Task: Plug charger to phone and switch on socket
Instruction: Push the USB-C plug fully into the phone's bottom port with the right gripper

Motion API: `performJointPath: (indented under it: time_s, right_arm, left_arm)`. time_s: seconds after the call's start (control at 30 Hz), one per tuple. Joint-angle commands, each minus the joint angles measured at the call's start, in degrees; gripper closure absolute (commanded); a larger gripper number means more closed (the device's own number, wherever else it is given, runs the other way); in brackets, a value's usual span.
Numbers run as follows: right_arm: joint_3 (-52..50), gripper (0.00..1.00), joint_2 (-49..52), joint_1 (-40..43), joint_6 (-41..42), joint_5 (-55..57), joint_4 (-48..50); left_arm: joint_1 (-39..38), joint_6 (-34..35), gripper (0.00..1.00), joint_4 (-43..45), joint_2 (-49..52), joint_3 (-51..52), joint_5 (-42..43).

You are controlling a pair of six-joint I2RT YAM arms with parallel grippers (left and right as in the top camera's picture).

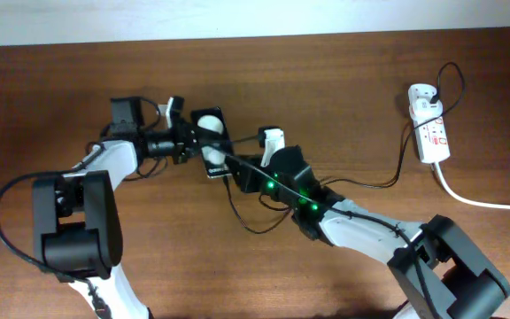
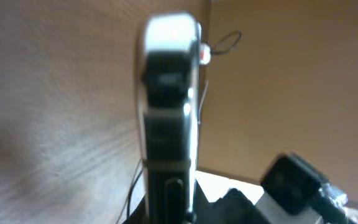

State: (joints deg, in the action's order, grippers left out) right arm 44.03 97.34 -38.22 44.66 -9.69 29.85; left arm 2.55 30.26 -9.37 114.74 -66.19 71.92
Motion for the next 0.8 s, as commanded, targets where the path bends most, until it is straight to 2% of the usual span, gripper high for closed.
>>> performJointPath:
  time_s: [0.0,0.03,0.07,0.1,0.17,0.27,0.43,0.47,0.5,0.67,0.7,0.73,0.77]
  right_arm:
    - [0.48,0.50,-0.46,0.00,-1.36,2.43,-7.08]
    - [0.48,0.45,-0.46,0.00,-1.73,0.11,-8.00]
    - [0.50,0.33,-0.50,0.04,-5.31,-5.73,-7.67]
    - [0.52,0.29,-0.55,0.04,-5.46,-7.91,-7.56]
    - [0.55,0.28,-0.57,0.04,-5.44,-10.21,-7.32]
    - [0.55,0.40,-0.57,0.04,-5.42,-16.92,-5.86]
    - [0.55,0.52,-0.57,-0.02,-5.40,-18.91,-9.14]
    - [0.55,0.59,-0.57,-0.02,-5.42,-20.90,-9.16]
    - [0.55,0.60,-0.57,-0.02,-5.40,-21.88,-9.60]
    - [0.55,0.79,-0.57,0.00,-5.42,-21.66,-10.38]
    - [0.55,0.84,-0.57,0.00,-5.42,-21.57,-10.36]
    - [0.55,0.96,-0.57,0.02,-5.42,-21.57,-9.79]
    - [0.55,0.96,-0.57,0.02,-5.42,-21.57,-8.92]
  left_arm:
    - [-0.22,-1.18,1.00,0.37,-1.62,0.04,3.72]
    - [-0.22,-1.18,1.00,0.37,-1.62,0.04,3.72]
    - [-0.20,-1.18,1.00,0.37,-1.62,0.04,3.72]
    - [-0.20,-1.18,1.00,0.37,-1.62,0.04,3.72]
    - [-0.20,-1.18,1.00,0.39,-1.62,0.04,3.72]
    - [-0.22,-1.18,1.00,0.39,-1.62,0.04,3.10]
    - [-0.22,-1.18,1.00,0.39,-1.62,0.04,3.10]
    - [-0.22,-1.18,1.00,0.39,-1.62,0.04,3.08]
    - [-0.22,-1.18,1.00,0.39,-1.62,0.04,3.10]
    - [-0.22,-1.18,1.00,0.37,-1.62,0.04,3.10]
    - [-0.22,-1.18,1.00,0.39,-1.62,0.04,3.10]
    - [-0.22,-1.18,1.00,0.39,-1.62,0.04,3.10]
    - [-0.22,-1.18,1.00,0.39,-1.62,0.04,3.10]
